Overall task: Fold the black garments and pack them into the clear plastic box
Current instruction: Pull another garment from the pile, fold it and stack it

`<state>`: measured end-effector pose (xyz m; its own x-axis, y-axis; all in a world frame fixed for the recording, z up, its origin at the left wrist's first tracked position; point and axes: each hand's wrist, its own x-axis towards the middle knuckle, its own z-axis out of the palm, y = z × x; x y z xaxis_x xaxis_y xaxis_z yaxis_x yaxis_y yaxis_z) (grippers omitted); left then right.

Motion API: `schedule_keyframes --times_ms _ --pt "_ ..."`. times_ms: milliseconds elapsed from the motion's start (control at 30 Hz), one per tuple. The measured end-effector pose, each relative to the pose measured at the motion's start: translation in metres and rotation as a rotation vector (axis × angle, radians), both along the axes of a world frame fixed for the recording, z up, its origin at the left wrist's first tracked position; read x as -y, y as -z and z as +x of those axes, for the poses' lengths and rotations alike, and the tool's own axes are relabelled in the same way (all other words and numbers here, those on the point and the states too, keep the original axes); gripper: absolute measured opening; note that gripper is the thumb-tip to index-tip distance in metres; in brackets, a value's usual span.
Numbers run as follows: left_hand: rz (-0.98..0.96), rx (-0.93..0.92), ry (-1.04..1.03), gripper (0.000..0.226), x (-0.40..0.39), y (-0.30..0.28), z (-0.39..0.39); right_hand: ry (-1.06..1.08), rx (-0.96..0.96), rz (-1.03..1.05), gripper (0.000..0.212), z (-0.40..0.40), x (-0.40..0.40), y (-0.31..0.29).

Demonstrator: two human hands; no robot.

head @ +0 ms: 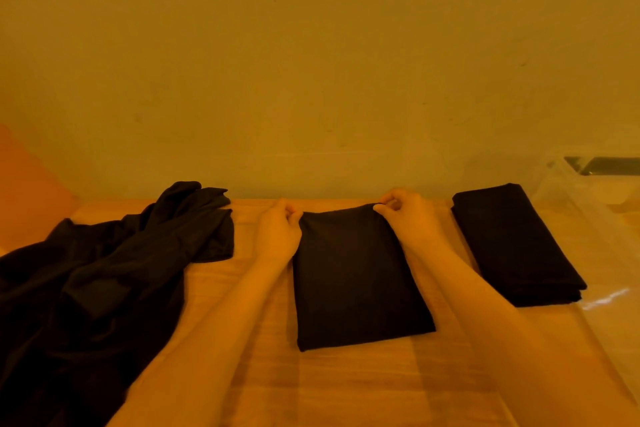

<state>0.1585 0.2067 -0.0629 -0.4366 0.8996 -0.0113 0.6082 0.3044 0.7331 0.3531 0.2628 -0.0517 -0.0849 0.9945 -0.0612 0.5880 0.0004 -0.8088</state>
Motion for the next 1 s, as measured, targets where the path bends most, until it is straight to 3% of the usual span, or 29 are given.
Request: schedule_keyframes --times_ms 100,233,367,567,733,867,1000 --pt "-0.017 -0.014 0.024 0.006 -0.002 0.004 0.002 -0.034 0.003 -0.014 0.023 0.0 0.001 0.005" --pt "-0.038 0.038 0.022 0.024 0.001 0.002 0.003 -0.126 0.146 0.046 0.032 0.003 0.005 0.007" --pt "0.049 0.157 0.05 0.006 0.002 -0.004 0.003 -0.065 0.085 -0.007 0.031 0.003 0.005 0.002" --pt "0.118 0.216 0.063 0.004 -0.008 -0.009 0.002 -0.026 -0.088 -0.033 0.027 0.004 -0.004 0.0" --pt "0.099 0.034 0.073 0.006 -0.014 0.003 -0.001 -0.075 -0.028 0.051 0.023 -0.002 -0.008 0.005" --pt "0.103 -0.004 0.08 0.008 -0.018 0.009 -0.002 -0.101 -0.068 0.012 0.011 -0.005 -0.013 0.01" --pt "0.086 -0.073 0.082 0.007 -0.019 0.009 -0.002 -0.079 -0.01 0.047 0.022 -0.009 -0.018 0.012"
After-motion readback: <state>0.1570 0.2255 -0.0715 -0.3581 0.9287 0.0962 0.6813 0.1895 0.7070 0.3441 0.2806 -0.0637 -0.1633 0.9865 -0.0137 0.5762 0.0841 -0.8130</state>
